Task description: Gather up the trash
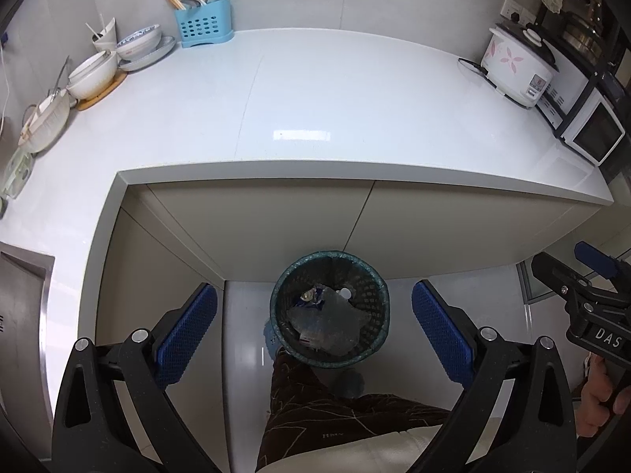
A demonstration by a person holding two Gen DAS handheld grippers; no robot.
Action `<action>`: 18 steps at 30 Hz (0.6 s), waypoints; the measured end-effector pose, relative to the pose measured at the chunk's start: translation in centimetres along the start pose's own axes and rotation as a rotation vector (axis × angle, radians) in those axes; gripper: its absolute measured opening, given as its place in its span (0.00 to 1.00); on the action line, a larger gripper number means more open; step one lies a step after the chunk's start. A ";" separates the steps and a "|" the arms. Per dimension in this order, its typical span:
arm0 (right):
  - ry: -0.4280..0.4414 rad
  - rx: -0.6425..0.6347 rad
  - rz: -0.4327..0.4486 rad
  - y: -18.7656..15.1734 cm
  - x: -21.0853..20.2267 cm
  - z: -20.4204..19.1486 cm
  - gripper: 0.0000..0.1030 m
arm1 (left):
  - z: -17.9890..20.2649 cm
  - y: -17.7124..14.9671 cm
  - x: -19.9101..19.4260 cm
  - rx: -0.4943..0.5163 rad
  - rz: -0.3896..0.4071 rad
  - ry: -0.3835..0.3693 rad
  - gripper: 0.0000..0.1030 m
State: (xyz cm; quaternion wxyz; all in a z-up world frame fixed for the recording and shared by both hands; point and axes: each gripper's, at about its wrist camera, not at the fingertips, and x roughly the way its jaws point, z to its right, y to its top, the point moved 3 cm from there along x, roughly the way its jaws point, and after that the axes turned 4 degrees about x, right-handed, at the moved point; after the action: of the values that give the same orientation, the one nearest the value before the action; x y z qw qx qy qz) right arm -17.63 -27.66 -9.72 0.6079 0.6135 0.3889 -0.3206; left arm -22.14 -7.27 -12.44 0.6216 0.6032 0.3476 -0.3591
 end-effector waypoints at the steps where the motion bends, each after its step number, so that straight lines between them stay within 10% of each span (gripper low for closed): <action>1: -0.001 0.000 0.000 0.0 0.0 0.0 0.93 | 0.0 0.0 0.0 0.001 0.001 -0.002 0.94; 18: -0.003 0.006 -0.014 -0.3 0.5 0.0 0.93 | 0.0 0.0 0.0 0.001 0.003 -0.005 0.94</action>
State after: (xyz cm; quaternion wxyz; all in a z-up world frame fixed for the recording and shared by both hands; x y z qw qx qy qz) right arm -17.68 -27.59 -10.28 0.6043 0.6122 0.3913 -0.3270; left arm -22.18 -7.30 -12.46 0.6228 0.6031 0.3448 -0.3599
